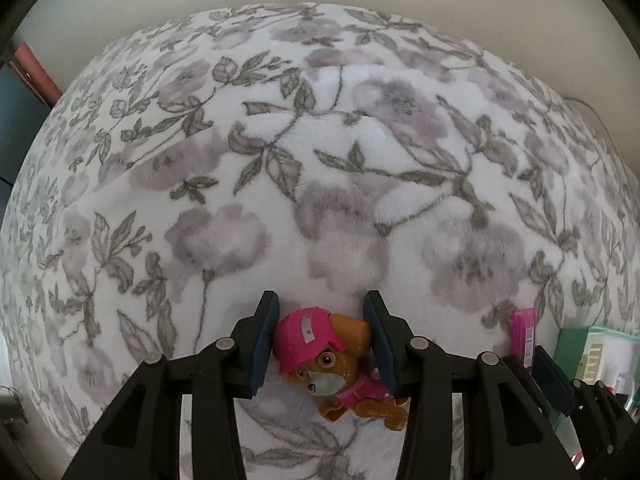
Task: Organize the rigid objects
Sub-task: 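Grasp the pink stick with the right gripper while the left grasps the pink toy dog, then carry the pink stick and toy dog over the tray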
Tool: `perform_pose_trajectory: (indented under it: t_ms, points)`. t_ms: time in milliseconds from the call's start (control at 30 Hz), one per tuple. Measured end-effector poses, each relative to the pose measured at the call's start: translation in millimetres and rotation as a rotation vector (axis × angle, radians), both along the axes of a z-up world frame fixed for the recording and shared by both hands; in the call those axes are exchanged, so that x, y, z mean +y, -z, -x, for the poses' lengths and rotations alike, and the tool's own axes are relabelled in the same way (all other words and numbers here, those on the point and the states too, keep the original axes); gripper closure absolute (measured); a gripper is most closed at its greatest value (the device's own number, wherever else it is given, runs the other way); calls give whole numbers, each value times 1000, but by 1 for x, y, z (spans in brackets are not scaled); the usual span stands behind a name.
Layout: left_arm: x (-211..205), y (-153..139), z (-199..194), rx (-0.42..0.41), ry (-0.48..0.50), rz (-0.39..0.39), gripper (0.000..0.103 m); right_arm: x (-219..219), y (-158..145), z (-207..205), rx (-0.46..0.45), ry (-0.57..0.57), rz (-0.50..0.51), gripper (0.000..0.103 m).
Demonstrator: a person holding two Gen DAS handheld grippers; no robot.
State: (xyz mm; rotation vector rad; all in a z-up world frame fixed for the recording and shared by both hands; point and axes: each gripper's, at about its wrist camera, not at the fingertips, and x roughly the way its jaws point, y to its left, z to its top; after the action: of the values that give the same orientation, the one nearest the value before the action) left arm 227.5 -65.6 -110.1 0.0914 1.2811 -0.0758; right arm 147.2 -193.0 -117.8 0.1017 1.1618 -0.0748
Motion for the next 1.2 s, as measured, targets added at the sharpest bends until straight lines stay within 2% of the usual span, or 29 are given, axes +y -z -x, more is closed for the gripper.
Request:
perform_pose_trajectory:
  t_ms: [333,500,633,900,1200]
  points:
    - [7,-1,30,24,-33,5,58,3,-8,17,20,24,-51,82]
    - [10,-18,55,10,-46,29,58,7,-25,31,3,34,-83,82]
    - [7,-35,67,-8,-47,43,58,6,-44,48,-19,40,-70,82]
    - [2,-65,94,-69,-54,70,58,-8,-74,88,-54,97,-79,82]
    - [-1,-99,138,-183,-54,84,58,-30,-101,132,-111,193,-71,82]
